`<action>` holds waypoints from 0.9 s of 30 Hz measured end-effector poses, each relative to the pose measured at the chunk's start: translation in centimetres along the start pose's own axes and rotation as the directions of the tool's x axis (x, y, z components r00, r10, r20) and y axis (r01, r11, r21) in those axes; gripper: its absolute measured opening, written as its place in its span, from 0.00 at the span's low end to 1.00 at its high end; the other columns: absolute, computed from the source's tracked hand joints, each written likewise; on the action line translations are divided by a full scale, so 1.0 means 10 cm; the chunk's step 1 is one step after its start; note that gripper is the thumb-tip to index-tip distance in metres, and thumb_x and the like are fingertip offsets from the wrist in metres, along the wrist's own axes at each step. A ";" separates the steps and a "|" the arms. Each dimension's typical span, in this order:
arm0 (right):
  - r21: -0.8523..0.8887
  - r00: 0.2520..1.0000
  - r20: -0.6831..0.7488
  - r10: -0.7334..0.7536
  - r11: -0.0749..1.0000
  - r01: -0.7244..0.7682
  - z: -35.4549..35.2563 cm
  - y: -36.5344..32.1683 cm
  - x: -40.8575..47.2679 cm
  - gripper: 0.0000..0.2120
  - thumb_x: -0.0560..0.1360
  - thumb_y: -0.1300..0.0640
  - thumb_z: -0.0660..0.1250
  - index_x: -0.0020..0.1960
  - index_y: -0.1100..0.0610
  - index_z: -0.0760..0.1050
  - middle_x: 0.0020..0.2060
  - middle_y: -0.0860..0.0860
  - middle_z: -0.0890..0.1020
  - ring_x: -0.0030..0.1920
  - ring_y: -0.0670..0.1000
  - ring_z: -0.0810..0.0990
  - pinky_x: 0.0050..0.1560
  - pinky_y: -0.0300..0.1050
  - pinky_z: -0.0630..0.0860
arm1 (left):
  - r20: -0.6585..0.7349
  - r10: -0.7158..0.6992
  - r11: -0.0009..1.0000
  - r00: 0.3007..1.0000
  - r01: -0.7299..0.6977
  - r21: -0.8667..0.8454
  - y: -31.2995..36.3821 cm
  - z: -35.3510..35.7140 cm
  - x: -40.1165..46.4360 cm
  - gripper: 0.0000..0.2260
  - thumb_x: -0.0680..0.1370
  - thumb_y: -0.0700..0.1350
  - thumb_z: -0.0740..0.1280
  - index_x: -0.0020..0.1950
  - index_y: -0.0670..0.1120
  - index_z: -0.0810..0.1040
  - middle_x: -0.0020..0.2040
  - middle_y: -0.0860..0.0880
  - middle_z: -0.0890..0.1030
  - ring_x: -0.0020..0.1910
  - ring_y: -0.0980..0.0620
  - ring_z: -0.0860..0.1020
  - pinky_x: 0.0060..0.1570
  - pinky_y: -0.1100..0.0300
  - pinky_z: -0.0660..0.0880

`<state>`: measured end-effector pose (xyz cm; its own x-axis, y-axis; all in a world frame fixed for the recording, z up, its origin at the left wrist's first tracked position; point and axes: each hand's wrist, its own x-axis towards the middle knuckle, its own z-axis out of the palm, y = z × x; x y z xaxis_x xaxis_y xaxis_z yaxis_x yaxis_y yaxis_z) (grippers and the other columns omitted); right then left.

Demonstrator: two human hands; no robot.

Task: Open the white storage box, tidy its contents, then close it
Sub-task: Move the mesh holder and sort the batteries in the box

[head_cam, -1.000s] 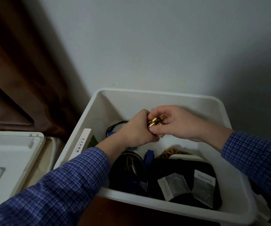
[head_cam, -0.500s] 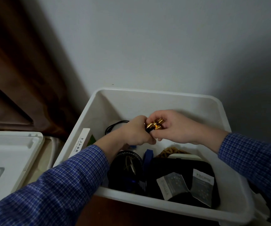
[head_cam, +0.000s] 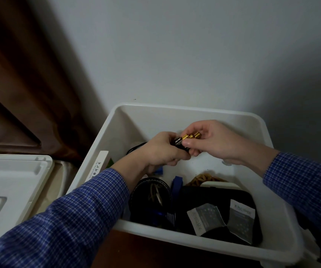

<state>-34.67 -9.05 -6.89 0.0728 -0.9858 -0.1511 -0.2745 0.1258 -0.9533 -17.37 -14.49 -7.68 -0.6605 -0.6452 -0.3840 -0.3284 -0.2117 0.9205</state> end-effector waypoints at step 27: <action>-0.143 0.989 0.123 -0.082 0.985 0.099 0.03 0.00 0.00 0.14 0.66 0.38 0.73 0.50 0.41 0.81 0.36 0.53 0.85 0.37 0.47 0.84 0.40 0.42 0.78 | -0.033 -0.092 0.971 0.995 0.097 0.220 -0.04 0.09 -0.02 0.09 0.73 0.32 0.64 0.40 0.46 0.74 0.20 0.54 0.64 0.18 0.55 0.61 0.23 0.66 0.58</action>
<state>-34.43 -9.00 -7.00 0.2122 -0.9717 -0.1037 -0.3999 0.0105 -0.9165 -17.69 -13.59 -8.04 -0.6049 -0.6471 -0.4642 -0.5311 -0.1066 0.8406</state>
